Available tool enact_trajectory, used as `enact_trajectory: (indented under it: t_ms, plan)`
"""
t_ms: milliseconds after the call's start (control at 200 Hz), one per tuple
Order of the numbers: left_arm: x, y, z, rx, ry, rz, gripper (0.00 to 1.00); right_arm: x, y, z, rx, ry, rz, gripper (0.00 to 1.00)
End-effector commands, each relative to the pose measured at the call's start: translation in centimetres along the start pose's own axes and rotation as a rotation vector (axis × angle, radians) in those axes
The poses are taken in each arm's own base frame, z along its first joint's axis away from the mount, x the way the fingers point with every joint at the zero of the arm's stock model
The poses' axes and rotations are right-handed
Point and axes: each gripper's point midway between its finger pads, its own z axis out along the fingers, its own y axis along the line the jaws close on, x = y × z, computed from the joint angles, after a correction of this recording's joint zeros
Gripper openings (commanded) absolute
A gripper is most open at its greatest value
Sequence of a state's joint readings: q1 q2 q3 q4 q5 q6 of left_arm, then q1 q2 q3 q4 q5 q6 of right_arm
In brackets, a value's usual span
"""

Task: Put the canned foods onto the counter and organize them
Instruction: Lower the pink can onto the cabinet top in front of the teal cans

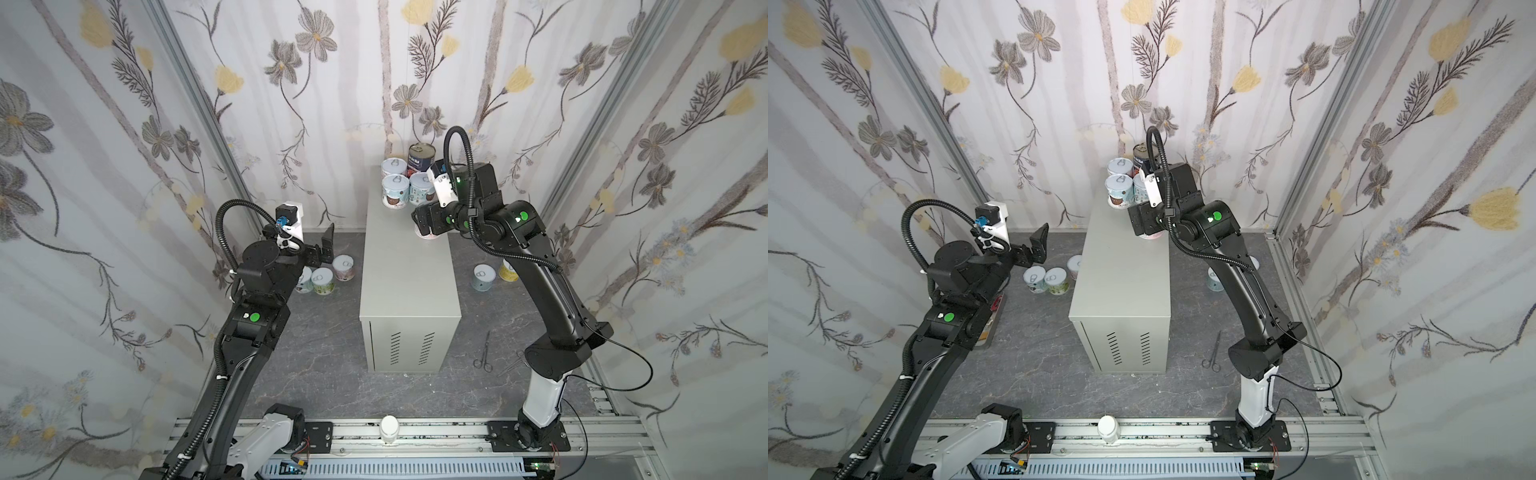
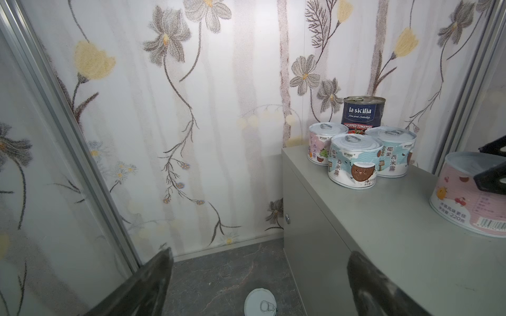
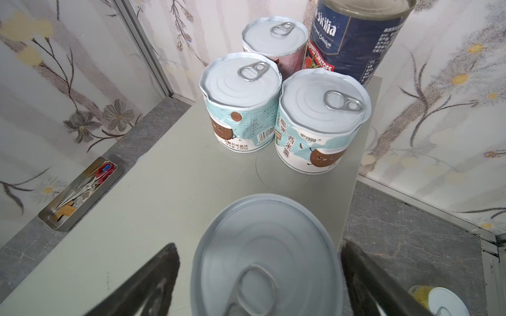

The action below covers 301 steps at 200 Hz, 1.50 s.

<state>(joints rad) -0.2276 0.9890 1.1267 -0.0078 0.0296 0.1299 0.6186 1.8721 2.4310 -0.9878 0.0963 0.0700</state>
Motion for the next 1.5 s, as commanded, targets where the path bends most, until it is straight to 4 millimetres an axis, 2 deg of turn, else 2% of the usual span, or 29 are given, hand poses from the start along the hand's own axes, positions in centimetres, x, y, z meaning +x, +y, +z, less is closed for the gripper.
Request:
enact_trajectory:
  t_ms: [0,185,450,475,485,505,734,994,1499]
  plan:
    - [-0.8,0.0,-0.1,0.001,-0.039,0.003,1.0,-0.5,-0.3,-0.6,0.023,-0.02,-0.013,0.94]
    - [-0.9,0.1,-0.2,-0.004,-0.038,0.006,1.0,0.2,-0.1,-1.5,0.044,-0.031,-0.029,0.97]
    - [-0.7,0.0,-0.1,0.0,-0.033,0.002,1.0,3.0,-0.7,-1.9,0.066,-0.053,-0.021,0.99]
    - [-0.8,0.0,-0.1,0.001,-0.037,0.002,1.0,3.5,-0.8,-1.4,0.071,-0.047,-0.02,0.99]
    - [-0.8,0.0,-0.2,0.002,-0.037,0.001,1.0,3.1,-0.9,-2.2,0.072,-0.067,-0.016,0.99]
    - [-0.8,0.0,-0.2,0.003,-0.04,0.0,1.0,3.1,-1.0,-2.6,0.074,-0.078,-0.013,0.99]
    - [-0.8,-0.2,0.0,0.014,-0.037,-0.006,1.0,3.5,-1.3,-2.8,0.08,-0.112,0.0,0.92]
    - [-1.1,-0.1,-0.5,0.005,-0.051,-0.001,1.0,3.6,-0.9,-1.8,0.067,-0.12,0.001,0.84]
    - [-1.0,-0.1,-0.6,0.004,-0.056,0.005,1.0,2.4,-0.7,0.1,0.059,-0.158,0.014,0.79]
